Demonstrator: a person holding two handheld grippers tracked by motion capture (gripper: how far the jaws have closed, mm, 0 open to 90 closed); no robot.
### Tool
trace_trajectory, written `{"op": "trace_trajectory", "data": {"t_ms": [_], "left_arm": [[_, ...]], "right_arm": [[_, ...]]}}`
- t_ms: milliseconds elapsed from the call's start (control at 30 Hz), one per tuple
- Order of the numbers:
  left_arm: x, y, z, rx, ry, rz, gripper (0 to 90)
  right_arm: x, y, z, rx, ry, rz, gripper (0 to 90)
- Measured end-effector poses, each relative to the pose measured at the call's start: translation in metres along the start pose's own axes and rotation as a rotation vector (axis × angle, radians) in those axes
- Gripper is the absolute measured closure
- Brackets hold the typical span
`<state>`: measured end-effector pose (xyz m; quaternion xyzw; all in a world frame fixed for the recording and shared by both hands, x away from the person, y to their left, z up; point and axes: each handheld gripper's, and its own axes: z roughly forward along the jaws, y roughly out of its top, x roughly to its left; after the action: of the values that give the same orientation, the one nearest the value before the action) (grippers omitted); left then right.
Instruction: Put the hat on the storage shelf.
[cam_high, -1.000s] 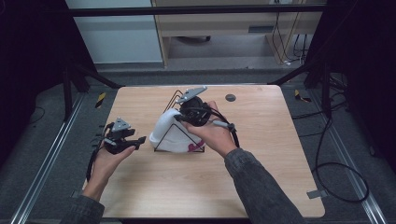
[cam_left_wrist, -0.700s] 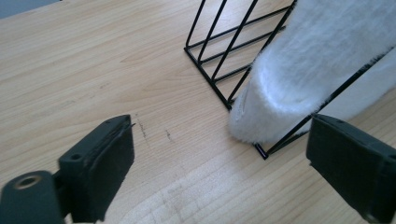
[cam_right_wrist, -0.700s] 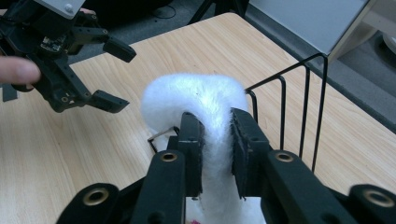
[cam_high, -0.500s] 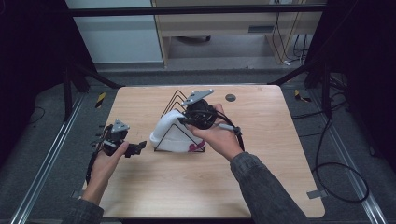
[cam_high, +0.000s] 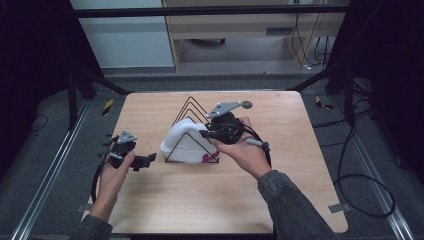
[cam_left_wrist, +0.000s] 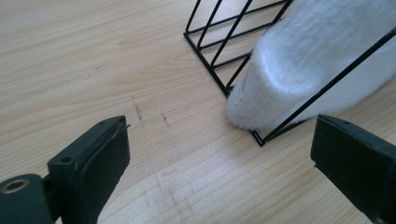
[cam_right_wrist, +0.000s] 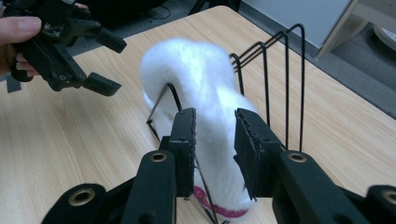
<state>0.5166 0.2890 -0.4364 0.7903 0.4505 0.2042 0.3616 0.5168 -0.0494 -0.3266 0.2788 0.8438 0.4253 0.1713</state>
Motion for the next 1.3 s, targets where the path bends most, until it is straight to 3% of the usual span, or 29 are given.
{"op": "trace_trajectory", "data": {"t_ms": [400, 533, 633, 900, 1100, 1300], "left_arm": [[0.001, -0.011, 0.002, 0.002, -0.005, 0.008, 4.2], [0.001, -0.018, 0.005, 0.017, 0.010, 0.018, 4.2], [0.002, -0.022, 0.007, 0.031, 0.014, 0.020, 4.2], [0.002, -0.034, 0.018, 0.071, 0.015, 0.026, 4.0], [0.003, -0.042, 0.024, 0.095, 0.006, 0.021, 4.0], [0.002, -0.044, 0.027, 0.101, -0.013, 0.027, 3.9]], "right_arm": [[-0.009, -0.021, -0.020, -0.025, -0.031, 0.048, 56.6], [-0.012, -0.029, -0.028, -0.044, -0.052, 0.069, 43.5], [-0.017, -0.037, -0.034, -0.050, -0.060, 0.095, 28.0], [-0.031, -0.065, -0.046, -0.058, -0.124, 0.127, 10.5], [-0.041, -0.098, -0.048, -0.043, -0.140, 0.168, 7.6], [-0.045, -0.138, -0.039, 0.019, -0.160, 0.214, 10.5]]}}
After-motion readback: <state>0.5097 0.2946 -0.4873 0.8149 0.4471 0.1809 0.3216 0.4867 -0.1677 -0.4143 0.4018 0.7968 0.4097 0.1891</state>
